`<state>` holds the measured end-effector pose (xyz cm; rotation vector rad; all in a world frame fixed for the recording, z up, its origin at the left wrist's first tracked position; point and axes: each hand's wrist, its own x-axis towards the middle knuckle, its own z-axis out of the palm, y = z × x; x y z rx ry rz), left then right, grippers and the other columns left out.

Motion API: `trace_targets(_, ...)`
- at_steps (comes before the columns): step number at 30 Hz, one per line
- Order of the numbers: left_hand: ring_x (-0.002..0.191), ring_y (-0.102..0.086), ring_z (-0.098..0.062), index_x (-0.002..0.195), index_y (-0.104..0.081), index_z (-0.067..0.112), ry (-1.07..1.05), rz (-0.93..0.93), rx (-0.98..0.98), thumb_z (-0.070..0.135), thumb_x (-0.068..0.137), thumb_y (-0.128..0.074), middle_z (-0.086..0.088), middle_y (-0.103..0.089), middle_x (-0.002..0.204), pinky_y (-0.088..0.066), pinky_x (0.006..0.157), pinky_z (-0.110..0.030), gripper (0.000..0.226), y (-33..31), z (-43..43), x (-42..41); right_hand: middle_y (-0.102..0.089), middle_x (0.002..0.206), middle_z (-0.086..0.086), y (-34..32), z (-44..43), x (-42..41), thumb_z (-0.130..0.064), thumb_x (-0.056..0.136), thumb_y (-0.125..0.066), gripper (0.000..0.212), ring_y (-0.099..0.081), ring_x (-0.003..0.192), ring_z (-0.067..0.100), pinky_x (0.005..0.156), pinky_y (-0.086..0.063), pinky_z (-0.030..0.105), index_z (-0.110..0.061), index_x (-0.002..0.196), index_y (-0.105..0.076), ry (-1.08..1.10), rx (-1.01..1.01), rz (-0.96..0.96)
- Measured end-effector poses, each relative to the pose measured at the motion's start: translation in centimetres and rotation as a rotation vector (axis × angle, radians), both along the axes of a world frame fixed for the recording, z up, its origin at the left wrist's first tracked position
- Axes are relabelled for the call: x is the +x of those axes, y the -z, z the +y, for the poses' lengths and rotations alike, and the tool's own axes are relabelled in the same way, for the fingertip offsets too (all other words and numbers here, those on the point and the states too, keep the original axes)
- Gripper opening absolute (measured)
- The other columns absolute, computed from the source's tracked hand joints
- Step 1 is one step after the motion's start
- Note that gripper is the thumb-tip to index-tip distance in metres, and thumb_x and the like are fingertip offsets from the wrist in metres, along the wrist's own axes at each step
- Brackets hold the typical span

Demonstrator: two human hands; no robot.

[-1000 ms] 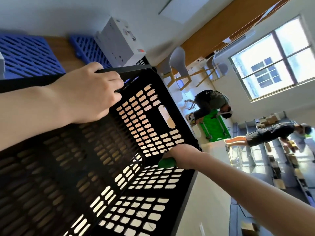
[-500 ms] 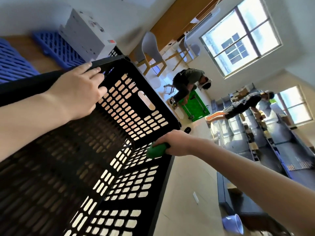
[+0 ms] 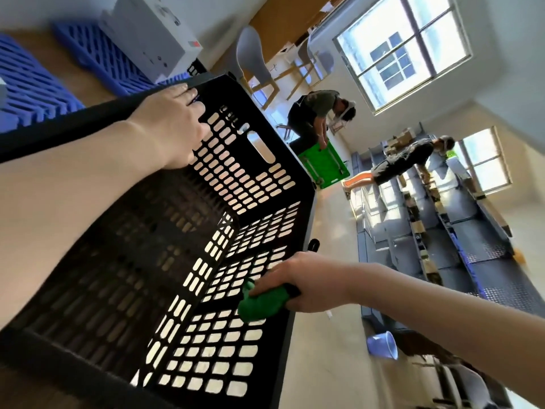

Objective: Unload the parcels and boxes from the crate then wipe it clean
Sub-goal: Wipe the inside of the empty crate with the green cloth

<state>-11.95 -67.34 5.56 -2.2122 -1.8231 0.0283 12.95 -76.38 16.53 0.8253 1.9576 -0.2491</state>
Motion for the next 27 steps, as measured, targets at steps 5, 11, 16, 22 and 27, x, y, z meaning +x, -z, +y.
trace_targets(5,0.145,-0.029,-0.027,0.136,-0.045,0.023,0.017,-0.042,0.016,0.045,0.094,-0.045,-0.009,-0.037,0.152,-0.019,0.121,-0.04,0.048,-0.1,0.2,-0.1,-0.058,0.133,-0.009,-0.9,-5.1,-0.9,-0.013,0.084,-0.064,0.055,-0.056,0.118,0.015,0.101,-0.044,0.035,-0.033,0.134,-0.055,0.03,-0.168,0.109)
trace_targets(11,0.145,-0.028,-0.028,0.14,-0.04,0.024,0.006,-0.038,0.001,0.046,0.094,-0.046,-0.009,-0.036,0.152,-0.018,0.121,-0.041,0.052,-0.3,0.0,-0.1,-0.049,0.144,-0.002,-1.4,-7.4,-0.5,-0.016,0.087,-0.068,0.05,-0.049,0.128,0.016,0.109,-0.038,0.036,-0.024,0.135,-0.055,-0.009,-0.277,0.21)
trace_targets(16,0.148,-0.022,-0.027,0.147,-0.032,0.025,0.028,-0.114,-0.011,0.047,0.094,-0.048,-0.006,-0.031,0.156,-0.014,0.122,-0.042,0.06,-0.2,0.0,0.0,-0.048,0.144,-0.004,-1.1,-5.2,0.0,-0.011,0.091,-0.062,0.046,-0.049,0.128,0.016,0.108,-0.039,0.037,-0.025,0.134,-0.057,-0.084,-0.171,0.149)
trace_targets(22,0.143,-0.031,-0.023,0.14,-0.043,0.021,0.111,-0.175,0.029,0.043,0.092,-0.054,-0.006,-0.04,0.15,-0.017,0.12,-0.039,0.054,0.2,0.0,-0.3,-0.046,0.146,-0.005,-1.3,-1.2,0.4,-0.014,0.09,-0.062,0.048,-0.048,0.129,0.015,0.109,-0.036,0.036,-0.026,0.136,-0.053,-0.084,-0.055,0.059)
trace_targets(27,0.136,-0.039,-0.023,0.139,-0.046,0.023,0.128,-0.153,0.024,0.045,0.093,-0.05,-0.003,-0.044,0.145,-0.023,0.116,-0.039,0.051,0.0,-0.2,-0.5,-0.041,0.149,-0.004,-1.9,1.3,1.1,-0.012,0.09,-0.06,0.051,-0.044,0.132,0.015,0.11,-0.033,0.028,-0.028,0.138,-0.05,-0.093,0.06,0.026)
